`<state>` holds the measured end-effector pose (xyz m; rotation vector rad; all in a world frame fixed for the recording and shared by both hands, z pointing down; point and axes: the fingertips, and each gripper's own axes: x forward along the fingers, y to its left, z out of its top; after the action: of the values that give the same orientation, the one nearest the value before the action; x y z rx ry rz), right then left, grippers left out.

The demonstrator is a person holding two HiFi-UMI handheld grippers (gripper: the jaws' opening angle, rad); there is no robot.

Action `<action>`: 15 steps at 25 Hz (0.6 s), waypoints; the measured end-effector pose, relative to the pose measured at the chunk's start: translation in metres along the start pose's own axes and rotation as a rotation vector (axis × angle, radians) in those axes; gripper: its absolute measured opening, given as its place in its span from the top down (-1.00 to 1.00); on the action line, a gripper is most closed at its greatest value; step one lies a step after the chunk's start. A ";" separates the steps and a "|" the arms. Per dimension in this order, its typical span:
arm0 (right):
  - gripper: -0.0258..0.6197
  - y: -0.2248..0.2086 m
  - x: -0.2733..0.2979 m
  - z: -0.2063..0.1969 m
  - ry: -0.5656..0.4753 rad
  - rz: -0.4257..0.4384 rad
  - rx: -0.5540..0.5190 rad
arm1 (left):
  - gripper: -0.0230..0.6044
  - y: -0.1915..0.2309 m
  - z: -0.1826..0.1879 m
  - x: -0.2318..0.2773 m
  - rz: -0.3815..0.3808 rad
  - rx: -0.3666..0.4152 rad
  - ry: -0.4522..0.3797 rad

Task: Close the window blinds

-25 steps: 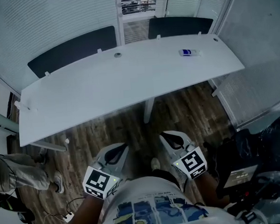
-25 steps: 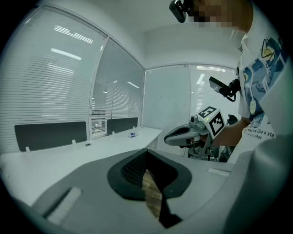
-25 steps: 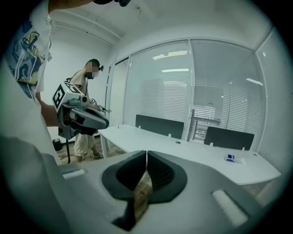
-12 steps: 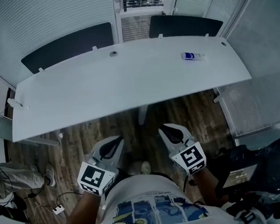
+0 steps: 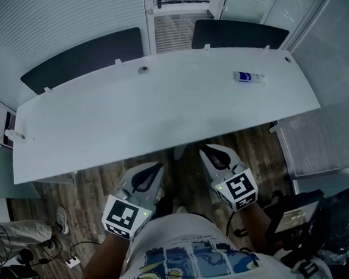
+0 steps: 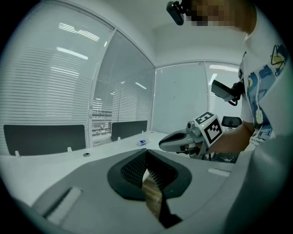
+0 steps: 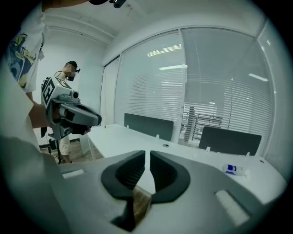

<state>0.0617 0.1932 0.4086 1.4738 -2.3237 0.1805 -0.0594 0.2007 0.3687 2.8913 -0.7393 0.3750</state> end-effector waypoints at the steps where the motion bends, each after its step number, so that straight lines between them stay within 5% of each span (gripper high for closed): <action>1: 0.85 -0.006 0.010 0.004 0.001 -0.010 0.003 | 0.92 0.008 0.002 0.005 -0.007 0.000 0.001; 9: 0.85 -0.052 0.080 0.040 -0.020 -0.092 0.026 | 0.92 0.059 0.029 0.034 -0.065 0.057 -0.015; 15: 0.85 -0.085 0.142 0.055 -0.022 -0.094 0.057 | 0.92 0.087 0.033 0.061 -0.056 0.024 -0.011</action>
<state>0.0703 0.0195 0.4043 1.6164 -2.2778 0.2077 -0.0433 0.0914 0.3598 2.9315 -0.6577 0.3646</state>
